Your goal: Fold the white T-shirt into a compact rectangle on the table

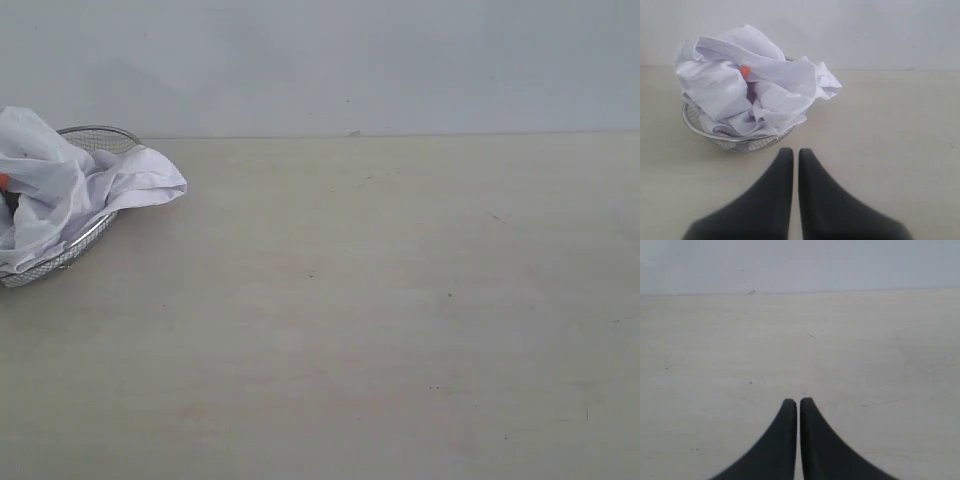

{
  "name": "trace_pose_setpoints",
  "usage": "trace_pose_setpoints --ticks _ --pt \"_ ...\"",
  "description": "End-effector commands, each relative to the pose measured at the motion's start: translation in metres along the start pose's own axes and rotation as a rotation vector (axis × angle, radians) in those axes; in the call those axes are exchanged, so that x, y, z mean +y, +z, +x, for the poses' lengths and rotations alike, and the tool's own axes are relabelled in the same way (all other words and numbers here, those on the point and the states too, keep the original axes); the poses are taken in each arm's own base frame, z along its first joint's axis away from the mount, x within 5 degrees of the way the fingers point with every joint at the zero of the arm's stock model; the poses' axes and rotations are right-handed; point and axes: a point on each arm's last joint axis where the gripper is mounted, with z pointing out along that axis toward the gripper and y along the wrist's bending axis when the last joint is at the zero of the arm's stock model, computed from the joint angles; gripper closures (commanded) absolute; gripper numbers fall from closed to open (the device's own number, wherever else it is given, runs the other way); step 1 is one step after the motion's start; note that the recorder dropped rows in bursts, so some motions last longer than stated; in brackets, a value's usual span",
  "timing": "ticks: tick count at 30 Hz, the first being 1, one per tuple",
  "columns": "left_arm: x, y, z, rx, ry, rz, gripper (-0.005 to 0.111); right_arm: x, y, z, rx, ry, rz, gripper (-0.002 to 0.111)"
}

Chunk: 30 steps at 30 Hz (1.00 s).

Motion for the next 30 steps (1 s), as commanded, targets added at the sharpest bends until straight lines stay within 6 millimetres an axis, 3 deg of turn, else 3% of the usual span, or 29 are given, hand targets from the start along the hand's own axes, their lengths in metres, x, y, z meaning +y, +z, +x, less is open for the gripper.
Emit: trace_pose_setpoints --ticks 1,7,10,13,16,19,21,23,27,30 --pt "0.002 0.0 -0.003 -0.043 0.021 -0.019 0.102 0.0 0.0 -0.001 -0.011 -0.005 0.001 0.108" --pt "0.005 0.0 -0.01 -0.116 0.086 -0.057 0.102 0.0 0.0 -0.001 -0.013 -0.005 0.001 0.108" --pt "0.008 -0.004 -0.026 -0.307 0.048 -0.097 0.102 0.0 0.0 -0.001 -0.013 -0.005 0.001 0.108" --pt "0.009 -0.014 -0.049 -0.449 0.014 -0.116 0.102 0.0 0.0 -0.001 -0.012 -0.007 -0.007 0.108" --pt "0.006 -0.033 -0.087 -0.518 0.029 -0.101 0.102 0.001 0.0 -0.001 -0.012 -0.008 -0.011 0.108" --pt "0.004 -0.033 -0.123 -0.465 0.065 -0.091 0.102 0.001 0.0 -0.001 -0.012 -0.008 -0.011 0.108" --pt "0.002 -0.014 -0.151 -0.314 0.14 -0.073 0.102 0.001 0.0 -0.001 -0.012 -0.008 -0.011 0.108" --pt "0.003 0.008 -0.16 -0.183 0.146 -0.05 0.102 0.001 0.0 -0.001 -0.012 -0.008 -0.011 0.108" --pt "0.007 0.041 -0.159 -0.097 0.136 -0.06 0.102 0.001 0.0 -0.001 -0.012 -0.008 -0.011 0.108" --pt "0.009 0.048 -0.159 -0.086 0.134 -0.065 0.102 0.001 -0.001 -0.006 -0.066 -0.008 -0.011 0.108"
